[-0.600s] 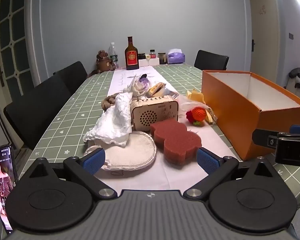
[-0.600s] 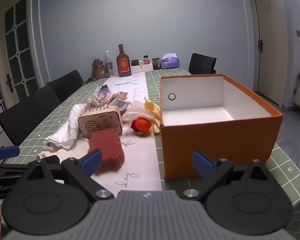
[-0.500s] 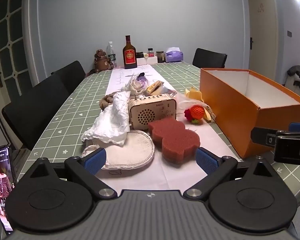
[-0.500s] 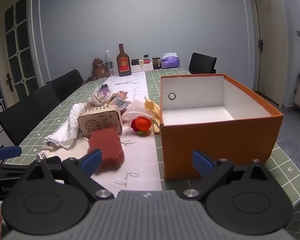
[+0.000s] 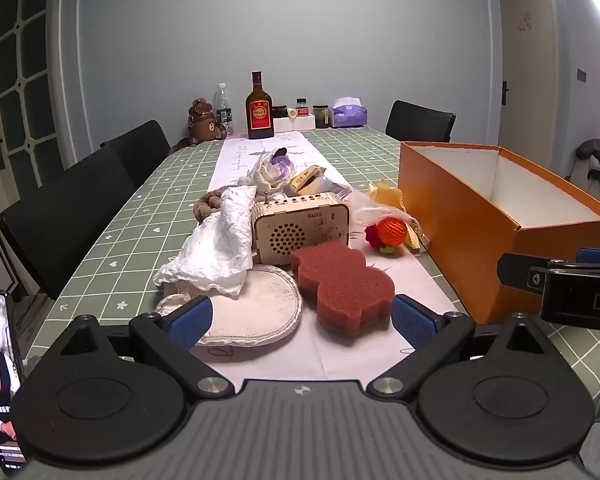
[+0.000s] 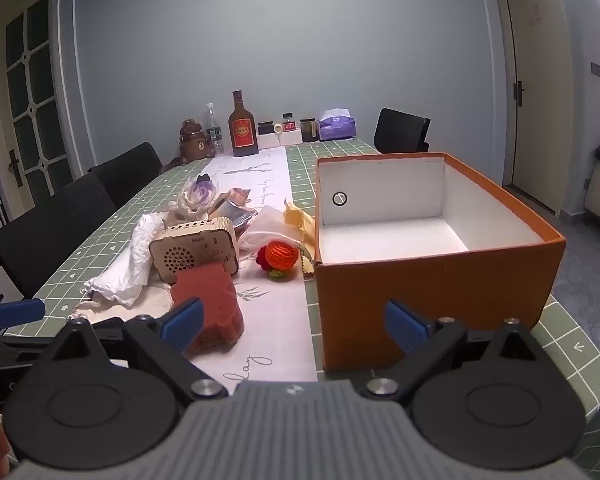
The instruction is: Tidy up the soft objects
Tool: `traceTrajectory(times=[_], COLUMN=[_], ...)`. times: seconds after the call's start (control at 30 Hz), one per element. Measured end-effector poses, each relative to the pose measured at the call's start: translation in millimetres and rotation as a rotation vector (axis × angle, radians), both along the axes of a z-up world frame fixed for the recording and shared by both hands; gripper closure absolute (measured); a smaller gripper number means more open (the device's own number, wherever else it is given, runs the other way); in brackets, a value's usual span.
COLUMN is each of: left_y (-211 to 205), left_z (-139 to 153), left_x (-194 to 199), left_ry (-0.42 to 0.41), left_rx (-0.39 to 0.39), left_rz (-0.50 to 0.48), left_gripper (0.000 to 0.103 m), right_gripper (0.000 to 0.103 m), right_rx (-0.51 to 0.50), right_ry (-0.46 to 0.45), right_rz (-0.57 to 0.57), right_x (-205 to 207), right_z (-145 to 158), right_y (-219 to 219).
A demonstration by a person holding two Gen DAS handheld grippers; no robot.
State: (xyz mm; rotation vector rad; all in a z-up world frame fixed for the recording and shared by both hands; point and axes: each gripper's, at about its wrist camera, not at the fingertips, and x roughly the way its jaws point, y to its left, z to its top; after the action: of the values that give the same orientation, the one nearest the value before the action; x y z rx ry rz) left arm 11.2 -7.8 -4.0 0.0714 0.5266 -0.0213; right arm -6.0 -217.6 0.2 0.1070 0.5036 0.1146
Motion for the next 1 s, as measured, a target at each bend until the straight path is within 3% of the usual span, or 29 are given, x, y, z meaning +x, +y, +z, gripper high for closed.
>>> traceTrajectory(times=[1.0], left_y=[-0.1], left_z=[-1.5], left_x=[4.3], left_ry=[-0.005], left_rx=[-0.009], left_rz=[0.008], left_gripper=[0.000], right_gripper=[0.008], right_rx=[-0.011], right_ry=[0.017], right_rz=[-0.015], right_x=[3.2], right_z=[-0.9], right_y=[1.8])
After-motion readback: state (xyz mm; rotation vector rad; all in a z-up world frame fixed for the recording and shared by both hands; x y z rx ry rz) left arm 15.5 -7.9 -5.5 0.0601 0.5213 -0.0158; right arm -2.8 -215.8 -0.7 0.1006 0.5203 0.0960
